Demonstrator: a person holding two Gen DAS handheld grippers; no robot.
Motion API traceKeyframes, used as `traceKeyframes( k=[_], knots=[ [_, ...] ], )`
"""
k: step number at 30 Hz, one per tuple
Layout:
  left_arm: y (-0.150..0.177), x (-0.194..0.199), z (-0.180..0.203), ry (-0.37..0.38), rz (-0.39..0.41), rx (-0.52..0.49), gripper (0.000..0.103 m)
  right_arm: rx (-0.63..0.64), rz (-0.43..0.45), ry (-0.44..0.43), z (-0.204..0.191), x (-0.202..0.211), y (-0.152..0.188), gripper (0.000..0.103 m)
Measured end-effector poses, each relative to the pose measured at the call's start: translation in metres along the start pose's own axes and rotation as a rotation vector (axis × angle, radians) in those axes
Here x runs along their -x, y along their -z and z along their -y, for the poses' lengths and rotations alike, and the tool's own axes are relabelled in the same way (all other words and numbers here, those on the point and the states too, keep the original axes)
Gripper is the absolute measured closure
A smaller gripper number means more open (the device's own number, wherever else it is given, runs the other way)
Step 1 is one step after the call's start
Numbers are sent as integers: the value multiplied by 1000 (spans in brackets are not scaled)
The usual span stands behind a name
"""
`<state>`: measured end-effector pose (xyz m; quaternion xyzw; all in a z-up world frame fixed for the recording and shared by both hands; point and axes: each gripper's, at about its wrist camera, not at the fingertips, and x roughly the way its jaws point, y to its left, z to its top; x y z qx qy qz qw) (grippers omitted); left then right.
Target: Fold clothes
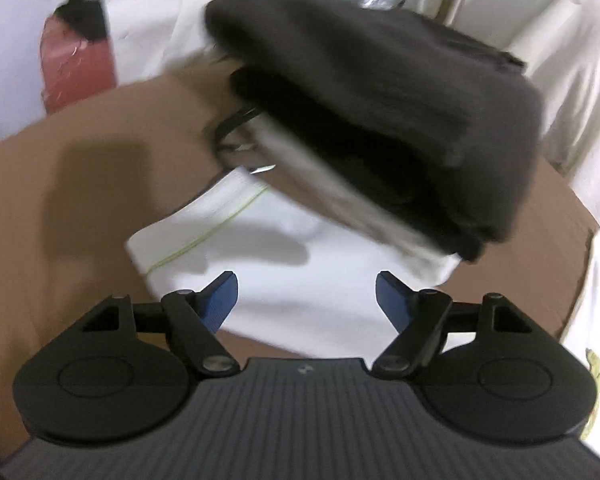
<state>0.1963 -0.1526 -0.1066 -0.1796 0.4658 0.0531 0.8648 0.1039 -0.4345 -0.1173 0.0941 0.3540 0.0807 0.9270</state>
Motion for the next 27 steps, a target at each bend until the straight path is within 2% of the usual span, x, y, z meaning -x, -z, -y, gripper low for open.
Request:
traceKeyframes(
  k=[3, 5, 8, 9, 11, 13, 15, 17, 18, 19, 20, 21, 22, 24, 26, 27],
  knots=[
    [-4, -6, -42, 14, -44, 129, 26, 85, -12, 4, -28, 3, 14, 20],
    [5, -17, -57, 35, -113, 195, 25, 165, -15, 32, -47, 6, 28, 20],
    [5, -18, -69, 38, -105, 279, 23, 210, -17, 55, -60, 6, 47, 20],
    [5, -18, -71, 33, -101, 296, 22, 195, -31, 30, -58, 3, 53, 20],
    [3, -23, -68, -10, -85, 259, 10, 157, -67, -35, -49, -5, 62, 20],
    [-4, -33, -71, -33, -68, 230, 0, 125, -91, 4, -43, -11, 68, 20],
    [-12, -38, -66, -69, -36, 208, 0, 93, -69, 12, -35, -9, 68, 20],
    [-14, -44, -55, -114, 7, 115, 1, 55, -48, 15, -27, -6, 62, 20],
    [-14, -48, -47, -137, 26, 67, 5, 39, -38, 20, -24, -5, 58, 20],
    [-13, -51, -39, -160, 42, 16, 21, 32, -36, 26, -21, -5, 56, 20],
    [-12, -51, -30, -180, 52, -43, 45, 25, -46, 32, -17, -8, 55, 20],
    [-10, -49, -23, -184, 60, -87, 61, 11, -69, 29, -15, -12, 57, 20],
    [-11, -45, -21, -141, 60, -82, 97, -3, -92, 25, -12, -16, 60, 18],
    [-11, -38, -20, -91, 73, -60, 98, -31, -114, 3, -9, -23, 67, 13],
    [-8, -24, -23, -122, 145, -38, 98, -40, -92, -38, -11, -21, 72, 5],
    [-6, -13, -25, -102, 178, -30, 98, -44, -91, -64, -13, -20, 74, 4]
  ],
)
